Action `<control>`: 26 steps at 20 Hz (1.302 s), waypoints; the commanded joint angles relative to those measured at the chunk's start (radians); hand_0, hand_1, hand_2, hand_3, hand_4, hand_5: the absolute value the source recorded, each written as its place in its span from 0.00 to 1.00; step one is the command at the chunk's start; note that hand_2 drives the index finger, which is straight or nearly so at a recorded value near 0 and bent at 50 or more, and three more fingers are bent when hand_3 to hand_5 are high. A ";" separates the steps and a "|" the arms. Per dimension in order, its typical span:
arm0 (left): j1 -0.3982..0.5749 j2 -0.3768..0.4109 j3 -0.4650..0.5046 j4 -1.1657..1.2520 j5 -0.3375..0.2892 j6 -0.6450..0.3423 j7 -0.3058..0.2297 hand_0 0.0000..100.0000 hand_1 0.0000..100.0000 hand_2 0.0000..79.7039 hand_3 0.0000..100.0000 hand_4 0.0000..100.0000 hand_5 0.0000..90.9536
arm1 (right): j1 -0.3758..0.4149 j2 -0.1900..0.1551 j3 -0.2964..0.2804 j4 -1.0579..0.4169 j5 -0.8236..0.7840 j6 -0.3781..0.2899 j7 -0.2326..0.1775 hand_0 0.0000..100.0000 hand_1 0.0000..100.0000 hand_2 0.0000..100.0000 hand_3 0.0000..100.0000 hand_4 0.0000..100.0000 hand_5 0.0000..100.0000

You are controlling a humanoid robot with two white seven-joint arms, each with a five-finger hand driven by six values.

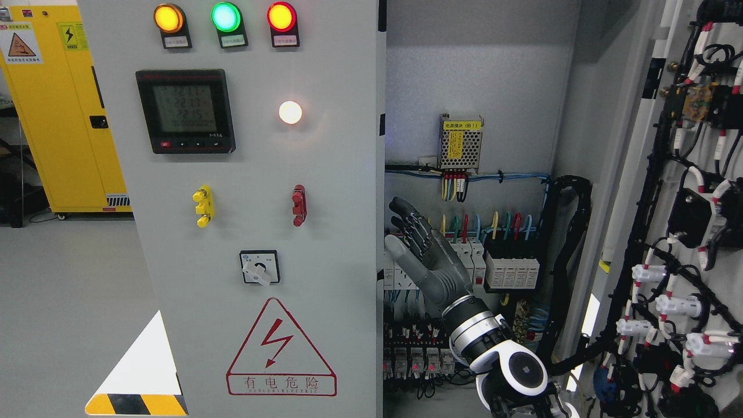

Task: Open door with both hands
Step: 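Hook the right hand's fingers behind the indicator-light door's edge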

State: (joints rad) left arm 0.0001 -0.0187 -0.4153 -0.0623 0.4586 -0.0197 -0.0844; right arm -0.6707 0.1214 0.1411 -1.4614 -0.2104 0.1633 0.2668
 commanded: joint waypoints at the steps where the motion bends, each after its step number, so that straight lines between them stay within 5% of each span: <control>1: -0.015 -0.017 0.000 -0.002 0.000 0.000 0.000 0.12 0.56 0.00 0.00 0.00 0.00 | -0.027 0.000 -0.049 0.047 -0.004 0.009 0.070 0.00 0.50 0.04 0.00 0.00 0.00; 3: -0.015 -0.017 0.000 -0.002 0.000 0.000 0.000 0.12 0.56 0.00 0.00 0.00 0.00 | -0.029 0.000 -0.052 0.053 -0.003 0.012 0.109 0.00 0.50 0.04 0.00 0.00 0.00; 10: -0.015 -0.013 0.000 -0.001 0.000 0.000 0.000 0.12 0.56 0.00 0.00 0.00 0.00 | -0.069 0.000 -0.080 0.099 -0.006 0.012 0.121 0.00 0.50 0.04 0.00 0.00 0.00; 18: -0.014 -0.009 0.000 0.003 0.000 0.000 0.000 0.12 0.56 0.00 0.00 0.00 0.00 | -0.073 0.001 -0.074 0.101 -0.076 0.044 0.187 0.00 0.50 0.04 0.00 0.00 0.00; 26: -0.014 -0.006 0.000 0.003 0.000 0.000 0.000 0.12 0.56 0.00 0.00 0.00 0.00 | -0.076 0.000 -0.078 0.119 -0.078 0.045 0.302 0.00 0.50 0.04 0.00 0.00 0.00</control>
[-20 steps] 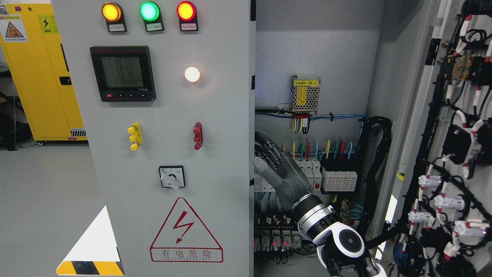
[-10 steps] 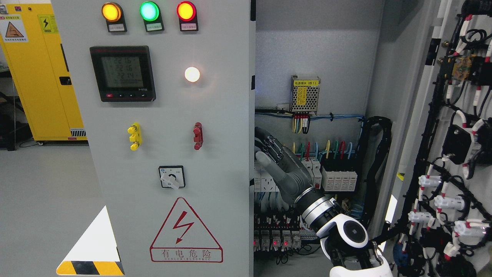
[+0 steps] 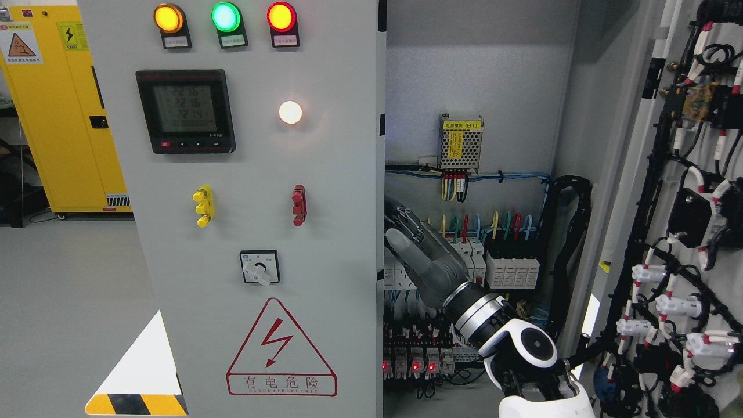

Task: Open door with both hands
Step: 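Hook the right hand's fingers behind the indicator-light door's edge, then pull the indicator-light door outward with the right hand to open it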

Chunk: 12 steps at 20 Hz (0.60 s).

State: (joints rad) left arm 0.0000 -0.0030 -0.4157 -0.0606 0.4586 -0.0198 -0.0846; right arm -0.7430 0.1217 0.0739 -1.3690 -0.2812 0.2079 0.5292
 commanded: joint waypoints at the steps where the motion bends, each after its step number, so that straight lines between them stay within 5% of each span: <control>1: -0.014 -0.022 0.000 0.001 0.000 0.000 0.000 0.12 0.56 0.00 0.00 0.00 0.00 | -0.004 -0.002 -0.011 0.030 -0.007 0.001 0.046 0.00 0.50 0.04 0.00 0.00 0.00; 6: -0.014 -0.020 0.000 0.001 0.000 0.000 -0.001 0.12 0.56 0.00 0.00 0.00 0.00 | -0.018 -0.001 -0.013 0.057 -0.007 0.001 0.130 0.00 0.50 0.04 0.00 0.00 0.00; 12: -0.014 -0.022 0.001 0.001 0.000 0.000 0.000 0.12 0.56 0.00 0.00 0.00 0.00 | -0.030 -0.001 -0.013 0.076 -0.007 0.001 0.135 0.00 0.50 0.04 0.00 0.00 0.00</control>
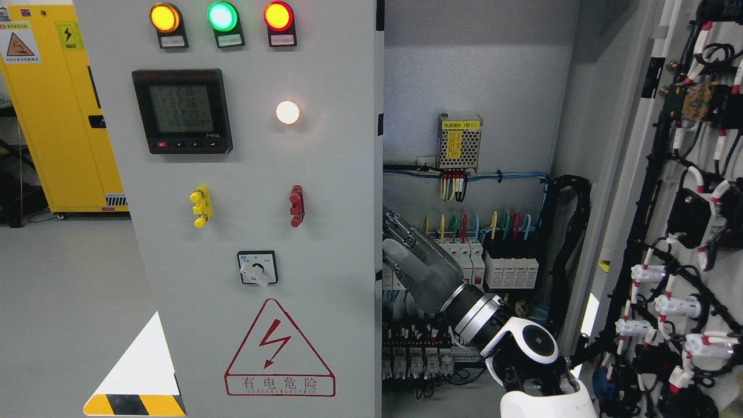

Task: Open door with both hands
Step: 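Pull the indicator-light door outward with the right hand to open it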

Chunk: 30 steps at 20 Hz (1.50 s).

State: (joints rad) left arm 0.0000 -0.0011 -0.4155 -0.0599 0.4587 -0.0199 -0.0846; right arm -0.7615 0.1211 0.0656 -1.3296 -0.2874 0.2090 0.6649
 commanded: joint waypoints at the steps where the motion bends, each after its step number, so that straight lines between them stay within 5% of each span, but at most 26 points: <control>1: -0.014 -0.023 0.000 0.000 0.000 0.000 0.000 0.12 0.56 0.00 0.00 0.00 0.00 | -0.015 0.000 -0.004 0.038 -0.006 0.000 0.001 0.00 0.50 0.04 0.00 0.00 0.00; 8: -0.014 -0.030 0.001 0.000 0.000 0.000 0.000 0.12 0.56 0.00 0.00 0.00 0.00 | -0.012 -0.001 -0.010 0.024 -0.052 -0.003 0.005 0.00 0.50 0.04 0.00 0.00 0.00; 12: -0.014 -0.027 0.001 0.000 0.000 0.000 0.000 0.12 0.56 0.00 0.00 0.00 0.00 | -0.004 -0.003 -0.006 0.015 -0.096 -0.003 0.041 0.00 0.50 0.04 0.00 0.00 0.00; 16: -0.014 -0.028 0.001 0.000 0.000 0.000 0.000 0.12 0.56 0.00 0.00 0.00 0.00 | -0.001 -0.037 0.016 0.001 -0.101 -0.003 0.044 0.00 0.50 0.04 0.00 0.00 0.00; 26: -0.014 -0.030 0.001 0.000 0.000 0.000 0.000 0.12 0.56 0.00 0.00 0.00 0.00 | 0.074 -0.066 0.166 -0.112 -0.157 0.004 0.047 0.00 0.50 0.04 0.00 0.00 0.00; 30: -0.014 -0.031 0.001 0.000 0.000 0.000 0.000 0.12 0.56 0.00 0.00 0.00 0.00 | 0.139 -0.081 0.218 -0.207 -0.200 0.061 0.047 0.00 0.50 0.04 0.00 0.00 0.00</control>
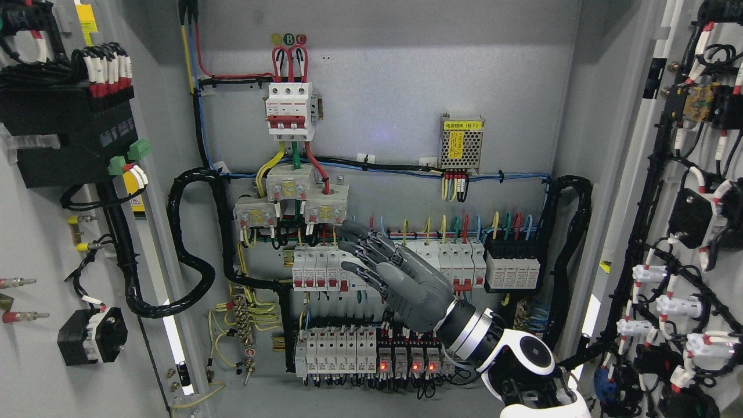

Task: Open door with both hands
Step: 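Pull the indicator-light door outward with the right hand to open it, then withdraw the right hand down out of the cabinet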

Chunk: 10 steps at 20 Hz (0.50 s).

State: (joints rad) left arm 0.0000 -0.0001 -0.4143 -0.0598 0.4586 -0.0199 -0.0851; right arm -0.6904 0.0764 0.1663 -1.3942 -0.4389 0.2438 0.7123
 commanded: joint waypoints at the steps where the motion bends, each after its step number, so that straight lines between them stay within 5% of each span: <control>1: -0.014 -0.034 -0.001 -0.002 0.000 0.000 0.001 0.12 0.56 0.00 0.00 0.00 0.00 | 0.078 -0.043 0.131 -0.163 -0.049 0.026 0.000 0.00 0.50 0.04 0.00 0.00 0.00; 5: -0.014 -0.037 -0.001 -0.003 0.000 0.000 0.001 0.12 0.56 0.00 0.00 0.00 0.00 | 0.135 -0.044 0.211 -0.239 -0.049 0.026 0.042 0.00 0.50 0.04 0.00 0.00 0.00; 10: -0.015 -0.046 -0.001 -0.003 0.000 0.000 0.001 0.12 0.56 0.00 0.00 0.00 0.00 | 0.180 -0.044 0.320 -0.252 -0.049 0.020 0.049 0.00 0.50 0.04 0.00 0.00 0.00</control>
State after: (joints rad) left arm 0.0000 -0.0213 -0.4149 -0.0617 0.4587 -0.0199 -0.0854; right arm -0.5676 0.0315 0.3023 -1.5305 -0.4798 0.2692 0.7521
